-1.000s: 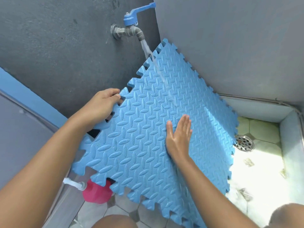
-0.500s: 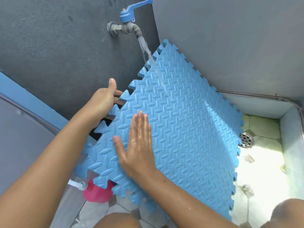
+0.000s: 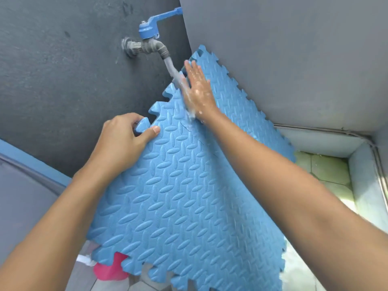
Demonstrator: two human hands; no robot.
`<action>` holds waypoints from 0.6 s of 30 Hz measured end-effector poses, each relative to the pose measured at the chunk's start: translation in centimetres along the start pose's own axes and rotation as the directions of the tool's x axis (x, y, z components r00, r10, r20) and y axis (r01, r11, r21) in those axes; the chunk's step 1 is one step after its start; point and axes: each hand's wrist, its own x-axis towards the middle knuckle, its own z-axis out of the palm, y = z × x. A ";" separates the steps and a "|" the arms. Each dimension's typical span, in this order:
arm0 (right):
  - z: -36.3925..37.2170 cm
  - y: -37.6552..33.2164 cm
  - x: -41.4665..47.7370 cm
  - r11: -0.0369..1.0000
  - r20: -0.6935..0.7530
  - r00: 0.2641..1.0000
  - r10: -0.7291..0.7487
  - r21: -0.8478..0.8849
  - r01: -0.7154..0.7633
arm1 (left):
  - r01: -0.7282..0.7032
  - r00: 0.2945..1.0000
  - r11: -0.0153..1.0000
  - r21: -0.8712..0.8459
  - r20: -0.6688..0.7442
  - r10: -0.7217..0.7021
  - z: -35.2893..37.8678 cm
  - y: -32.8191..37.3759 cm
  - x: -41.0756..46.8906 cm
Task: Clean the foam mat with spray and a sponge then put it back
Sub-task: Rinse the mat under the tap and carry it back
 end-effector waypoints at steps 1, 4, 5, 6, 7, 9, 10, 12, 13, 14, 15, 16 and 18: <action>-0.7 1.4 1.2 1.000 -0.010 0.999 0.031 0.005 -0.031 | -0.006 1.000 1.000 0.008 -0.016 0.006 -0.7 -0.1 0.1; -2.7 9.6 0.9 0.957 -0.039 0.956 0.291 0.003 -0.291 | -0.001 0.999 1.000 0.029 -0.050 0.003 -2.4 -0.4 -0.2; -3.1 13.4 -0.8 0.910 -0.056 0.909 0.414 -0.004 -0.415 | 0.001 0.998 1.000 0.028 -0.057 0.000 -2.6 -0.5 -0.4; -3.3 17.1 -3.3 0.843 -0.081 0.840 0.536 -0.005 -0.538 | 0.004 0.998 1.000 0.022 -0.058 -0.003 -2.7 -0.5 -0.6; -3.3 20.3 -6.5 0.767 -0.097 0.764 0.638 -0.014 -0.642 | 0.006 0.998 1.000 0.019 -0.057 -0.005 -2.7 -0.6 -0.7; -2.8 24.4 -13.2 0.658 -0.109 0.655 0.748 -0.011 -0.753 | 0.006 0.999 1.000 0.023 -0.054 -0.005 -2.6 -0.6 -0.7; -2.4 25.2 -15.8 0.632 -0.127 0.626 0.770 0.011 -0.775 | 0.005 0.999 1.000 0.027 -0.054 -0.004 -2.5 -0.6 -0.6; -1.6 24.9 -18.6 0.661 -0.176 0.643 0.745 0.074 -0.746 | 0.006 0.998 0.999 0.045 -0.059 -0.004 -2.4 -0.7 -0.5; -1.0 24.2 -18.7 0.708 -0.199 0.683 0.703 0.097 -0.700 | 0.005 0.998 0.998 0.057 -0.058 -0.002 -2.4 -0.7 -0.4; -0.5 23.0 -18.4 0.766 -0.211 0.738 0.641 0.106 -0.634 | 0.002 0.998 0.998 0.065 -0.057 0.001 -2.3 -0.8 -0.3; 0.2 21.4 -17.6 0.819 -0.212 0.791 0.573 0.109 -0.564 | 0.001 0.998 0.997 0.073 -0.057 0.003 -2.3 -0.8 -0.2; 1.1 19.1 -16.6 0.861 -0.207 0.836 0.508 0.113 -0.496 | -0.001 0.998 0.997 0.080 -0.058 0.006 -2.3 -0.8 -0.2; 2.9 12.4 -14.7 0.925 -0.171 0.909 0.379 0.105 -0.366 | 0.004 0.998 0.996 0.092 -0.059 0.001 -2.2 -0.6 0.0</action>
